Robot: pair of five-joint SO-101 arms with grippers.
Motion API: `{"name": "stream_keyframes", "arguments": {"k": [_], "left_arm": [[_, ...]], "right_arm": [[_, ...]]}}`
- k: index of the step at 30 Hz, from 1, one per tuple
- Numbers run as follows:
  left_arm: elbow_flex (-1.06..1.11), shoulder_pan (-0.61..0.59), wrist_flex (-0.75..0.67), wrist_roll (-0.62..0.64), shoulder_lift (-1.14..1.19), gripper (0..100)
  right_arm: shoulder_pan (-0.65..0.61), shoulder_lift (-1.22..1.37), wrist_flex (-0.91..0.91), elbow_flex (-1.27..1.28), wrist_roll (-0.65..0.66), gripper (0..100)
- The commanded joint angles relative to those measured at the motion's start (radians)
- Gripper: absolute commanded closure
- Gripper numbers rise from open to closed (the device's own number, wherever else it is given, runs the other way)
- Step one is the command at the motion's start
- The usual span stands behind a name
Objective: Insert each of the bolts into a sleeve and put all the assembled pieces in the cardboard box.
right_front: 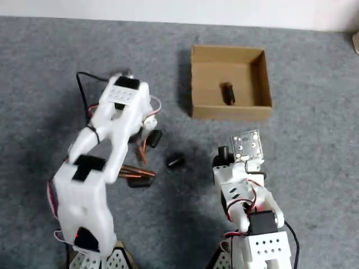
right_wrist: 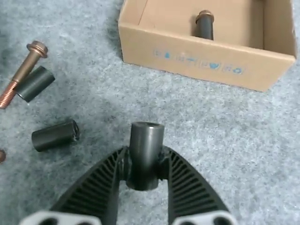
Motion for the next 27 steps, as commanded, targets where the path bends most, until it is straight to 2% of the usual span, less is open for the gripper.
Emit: {"name": "stream_keyframes", "arguments": {"k": [1, 8, 14, 16, 19, 22, 24, 27], "left_arm": [[-0.068, 0.061, 0.015, -0.077, -0.243, 100], [-0.071, 0.166, 0.044, -0.253, -0.561, 100], [-0.016, 0.222, 0.235, -0.267, -0.71, 100], [0.068, 0.246, 0.236, -0.267, -0.736, 100], [0.173, 0.259, 0.176, -0.278, -0.822, 100], [0.262, 0.259, 0.104, -0.331, -0.955, 100], [0.335, 0.259, 0.078, -0.342, -1.041, 100], [0.483, 0.257, 0.009, -0.345, -1.144, 100]], "right_arm": [[0.008, -0.013, -0.025, -0.008, 0.009, 99.4], [0.007, -0.015, -0.041, -0.008, 0.008, 99.4], [0.005, -0.015, -0.036, -0.016, -0.072, 99.4], [-0.007, -0.028, -0.036, -0.018, -0.083, 99.4], [-0.082, -0.139, -0.004, -0.012, -0.081, 99.4], [-0.154, -0.326, 0.105, -0.015, -0.049, 99.4], [-0.176, -0.337, 0.156, -0.019, -0.049, 99.4], [-0.182, -0.305, 0.137, -0.028, -0.049, 99.4]]}}
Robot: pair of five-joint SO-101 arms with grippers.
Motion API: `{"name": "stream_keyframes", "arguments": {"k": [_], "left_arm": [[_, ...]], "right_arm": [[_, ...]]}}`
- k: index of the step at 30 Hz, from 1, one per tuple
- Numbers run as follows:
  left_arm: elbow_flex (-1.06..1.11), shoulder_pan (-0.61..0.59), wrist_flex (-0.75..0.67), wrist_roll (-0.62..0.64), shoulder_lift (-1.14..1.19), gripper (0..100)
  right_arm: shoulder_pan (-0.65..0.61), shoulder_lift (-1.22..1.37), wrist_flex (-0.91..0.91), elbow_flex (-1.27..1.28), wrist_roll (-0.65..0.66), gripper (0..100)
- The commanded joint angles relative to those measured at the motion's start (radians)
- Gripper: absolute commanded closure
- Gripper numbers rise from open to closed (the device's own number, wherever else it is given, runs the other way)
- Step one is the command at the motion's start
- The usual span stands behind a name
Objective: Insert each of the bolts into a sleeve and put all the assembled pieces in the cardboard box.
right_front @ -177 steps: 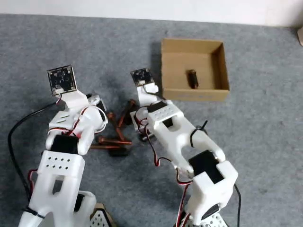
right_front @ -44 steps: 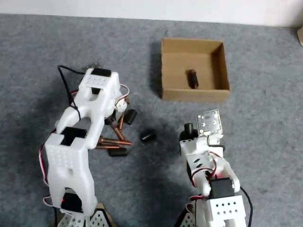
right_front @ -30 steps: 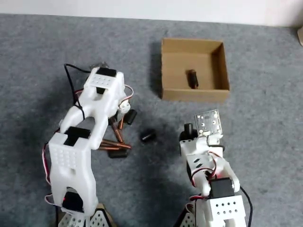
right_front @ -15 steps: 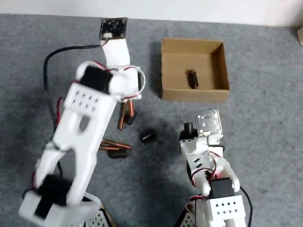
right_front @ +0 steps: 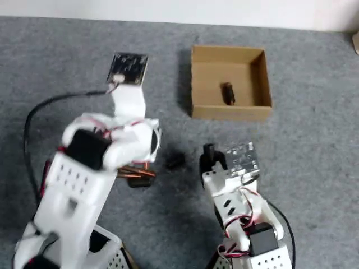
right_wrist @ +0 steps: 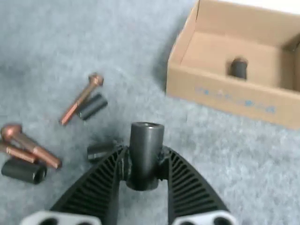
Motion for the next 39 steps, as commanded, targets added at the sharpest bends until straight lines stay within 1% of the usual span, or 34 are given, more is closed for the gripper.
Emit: {"name": "stream_keyframes", "arguments": {"k": [1, 4, 8, 10, 15, 18, 20, 25, 29, 30, 32, 35, 37, 39], "left_arm": [[0.157, 0.012, -0.118, -0.012, -0.14, 100], [0.363, 0.047, -0.278, -0.092, -0.255, 100], [0.602, 0.096, -0.572, -0.106, -0.496, 100], [0.688, 0.114, -0.692, -0.106, -0.627, 100], [0.875, 0.114, -0.876, -0.106, -0.863, 100], [0.955, 0.091, -1.02, -0.101, -0.957, 100], [1.018, 0.096, -1.089, -0.098, -0.995, 100], [1.19, 0.137, -1.189, -0.074, -1.013, 99], [1.211, 0.18, -1.212, -0.064, -1.012, 99], [1.211, 0.182, -1.212, -0.04, -1.012, 99], [1.198, 0.174, -1.212, 0.04, -1.012, 99], [1.136, 0.127, -1.211, 0.137, -1.01, 99], [1.102, 0.093, -1.208, 0.175, -1.01, 99], [1.093, 0.073, -1.208, 0.184, -1.01, 99]], "right_arm": [[-0.015, -0.031, -0.021, -0.028, 0.015, 99.4], [-0.041, -0.036, -0.051, -0.033, 0.015, 99.4], [-0.137, -0.035, -0.142, -0.027, 0.017, 99.4], [-0.157, -0.033, -0.157, 0.004, 0.017, 99.4], [-0.157, -0.033, -0.2, 0.07, 0.015, 99.4], [-0.16, -0.033, -0.217, 0.077, 0.015, 99.4], [-0.16, -0.033, -0.222, 0.077, 0.015, 99.4], [-0.16, -0.033, -0.222, 0.077, 0.015, 99.4], [-0.16, -0.033, -0.245, 0.077, 0.015, 99.4], [-0.16, -0.033, -0.249, 0.079, 0.015, 99.4], [-0.159, -0.033, -0.248, 0.079, 0.015, 99.4], [-0.159, -0.033, -0.248, 0.079, 0.015, 99.4], [-0.159, -0.033, -0.248, 0.079, 0.015, 99.4], [-0.159, -0.033, -0.245, 0.079, 0.015, 99.4]]}}
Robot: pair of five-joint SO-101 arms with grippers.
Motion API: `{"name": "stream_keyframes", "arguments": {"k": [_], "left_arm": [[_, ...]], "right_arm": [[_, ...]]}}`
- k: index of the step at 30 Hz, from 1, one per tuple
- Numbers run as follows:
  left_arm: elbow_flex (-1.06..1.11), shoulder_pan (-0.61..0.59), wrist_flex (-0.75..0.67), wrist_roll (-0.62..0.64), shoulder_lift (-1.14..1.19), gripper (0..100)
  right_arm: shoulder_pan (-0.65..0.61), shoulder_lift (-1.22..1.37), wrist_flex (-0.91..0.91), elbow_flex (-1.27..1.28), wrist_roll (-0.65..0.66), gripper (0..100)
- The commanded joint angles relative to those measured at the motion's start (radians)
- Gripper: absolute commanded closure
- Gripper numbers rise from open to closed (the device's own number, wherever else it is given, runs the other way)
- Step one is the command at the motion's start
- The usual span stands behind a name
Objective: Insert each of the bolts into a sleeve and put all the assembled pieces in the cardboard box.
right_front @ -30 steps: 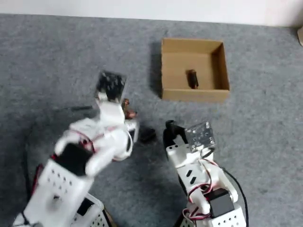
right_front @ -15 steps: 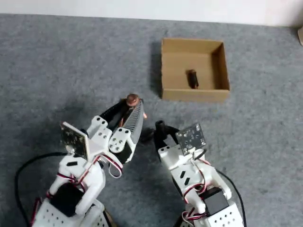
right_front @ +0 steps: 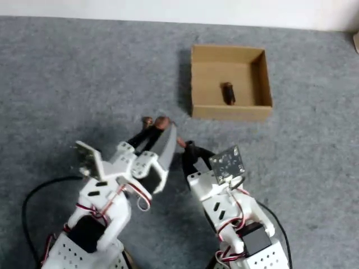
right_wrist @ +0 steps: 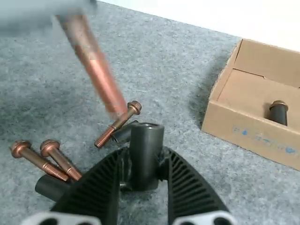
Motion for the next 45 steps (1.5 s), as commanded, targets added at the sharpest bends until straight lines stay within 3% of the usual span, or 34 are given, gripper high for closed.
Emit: {"name": "stream_keyframes", "arguments": {"k": [1, 7, 10, 22, 27, 36, 45], "left_arm": [[-0.081, -0.039, -0.026, 0.028, -0.015, 99], [-0.081, -0.039, -0.025, 0.029, -0.015, 99], [-0.081, -0.039, -0.009, 0.029, -0.015, 99], [-0.081, -0.033, 0.061, 0.035, -0.015, 99], [-0.114, -0.03, 0.078, 0.035, -0.016, 99], [-0.3, -0.03, 0.27, 0.035, -0.016, 99], [-0.303, -0.022, 0.279, 0.034, -0.016, 99]], "right_arm": [[-0.005, -0.01, -0.024, -0.01, 0.012, 99.4], [-0.042, -0.012, 0.125, -0.021, 0.037, 99.4], [-0.111, -0.012, 0.147, -0.021, 0.147, 99.4], [-0.074, -0.012, 0.094, -0.047, 0.075, 99.4], [-0.125, -0.012, 0.134, -0.119, 0.02, 99.4], [-0.291, -0.012, 0.154, -0.219, 0.028, 99.4], [-0.177, -0.012, 0.148, -0.222, 0.029, 99.4]]}}
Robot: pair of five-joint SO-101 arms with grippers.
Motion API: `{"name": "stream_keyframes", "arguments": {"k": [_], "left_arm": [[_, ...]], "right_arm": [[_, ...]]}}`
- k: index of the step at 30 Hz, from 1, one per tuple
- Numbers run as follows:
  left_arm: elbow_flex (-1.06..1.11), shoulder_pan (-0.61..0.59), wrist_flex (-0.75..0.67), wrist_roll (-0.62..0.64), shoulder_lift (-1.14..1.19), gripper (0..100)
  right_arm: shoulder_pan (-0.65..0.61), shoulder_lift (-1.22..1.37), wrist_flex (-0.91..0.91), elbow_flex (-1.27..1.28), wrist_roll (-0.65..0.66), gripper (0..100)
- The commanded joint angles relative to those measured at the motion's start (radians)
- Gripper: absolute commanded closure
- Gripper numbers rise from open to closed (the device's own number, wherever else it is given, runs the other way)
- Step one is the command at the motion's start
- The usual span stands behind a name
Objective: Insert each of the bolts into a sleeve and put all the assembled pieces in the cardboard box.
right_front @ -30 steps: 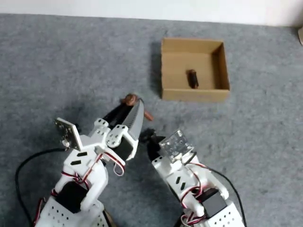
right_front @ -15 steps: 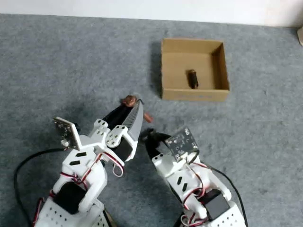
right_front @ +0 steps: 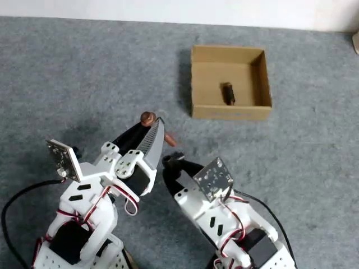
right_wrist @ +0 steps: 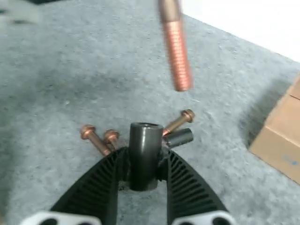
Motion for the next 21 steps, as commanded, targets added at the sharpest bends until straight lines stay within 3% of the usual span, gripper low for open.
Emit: {"name": "stream_keyframes", "arguments": {"k": [1, 9, 21], "left_arm": [[-0.058, 0.01, -0.002, -0.002, -0.016, 99], [-0.058, 0.013, 0.077, 0.0, -0.016, 99], [-0.047, 0.013, 0.077, 0.0, -0.01, 99]], "right_arm": [[0.039, -0.012, -0.024, -0.051, -0.005, 99.4], [0.045, -0.012, -0.024, -0.051, -0.005, 99.4], [0.045, -0.012, -0.024, -0.051, -0.005, 99.4]]}}
